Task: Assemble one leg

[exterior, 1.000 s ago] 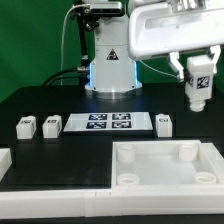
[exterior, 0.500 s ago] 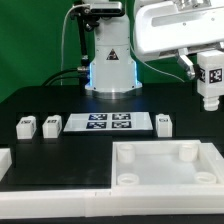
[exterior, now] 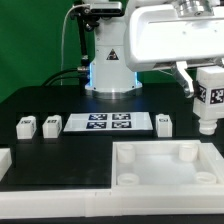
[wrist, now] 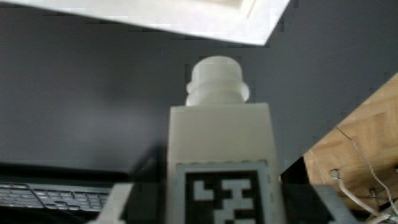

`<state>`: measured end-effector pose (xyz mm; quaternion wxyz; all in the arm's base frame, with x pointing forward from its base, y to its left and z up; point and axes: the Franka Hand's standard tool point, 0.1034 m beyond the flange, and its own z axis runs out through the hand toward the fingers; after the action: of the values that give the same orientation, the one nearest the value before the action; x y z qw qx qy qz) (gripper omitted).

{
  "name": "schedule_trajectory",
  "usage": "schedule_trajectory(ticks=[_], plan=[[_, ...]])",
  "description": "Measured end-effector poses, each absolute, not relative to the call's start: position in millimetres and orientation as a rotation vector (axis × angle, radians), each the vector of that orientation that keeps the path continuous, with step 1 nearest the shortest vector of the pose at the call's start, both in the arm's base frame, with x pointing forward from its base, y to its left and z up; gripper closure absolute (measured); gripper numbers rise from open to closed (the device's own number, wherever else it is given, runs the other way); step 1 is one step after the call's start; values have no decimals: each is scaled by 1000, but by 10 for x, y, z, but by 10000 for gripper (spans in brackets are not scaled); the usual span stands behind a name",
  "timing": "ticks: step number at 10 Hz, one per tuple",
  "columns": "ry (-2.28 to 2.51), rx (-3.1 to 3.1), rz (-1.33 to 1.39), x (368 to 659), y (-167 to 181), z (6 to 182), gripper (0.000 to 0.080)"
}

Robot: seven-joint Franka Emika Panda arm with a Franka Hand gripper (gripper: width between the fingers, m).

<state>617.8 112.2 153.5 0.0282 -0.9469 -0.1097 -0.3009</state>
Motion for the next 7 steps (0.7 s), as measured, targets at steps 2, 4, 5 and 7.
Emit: schedule_trajectory(ticks=[2,4,5,7], plan=[[-338,-2924,-925,6171,1115,1523,509],[-336,-2926,-921,6164,1110,1481,509],[-333,-2929,-918,6165,1102,1361,509],[-325,-2930,-921,6233,1081,1204,509]])
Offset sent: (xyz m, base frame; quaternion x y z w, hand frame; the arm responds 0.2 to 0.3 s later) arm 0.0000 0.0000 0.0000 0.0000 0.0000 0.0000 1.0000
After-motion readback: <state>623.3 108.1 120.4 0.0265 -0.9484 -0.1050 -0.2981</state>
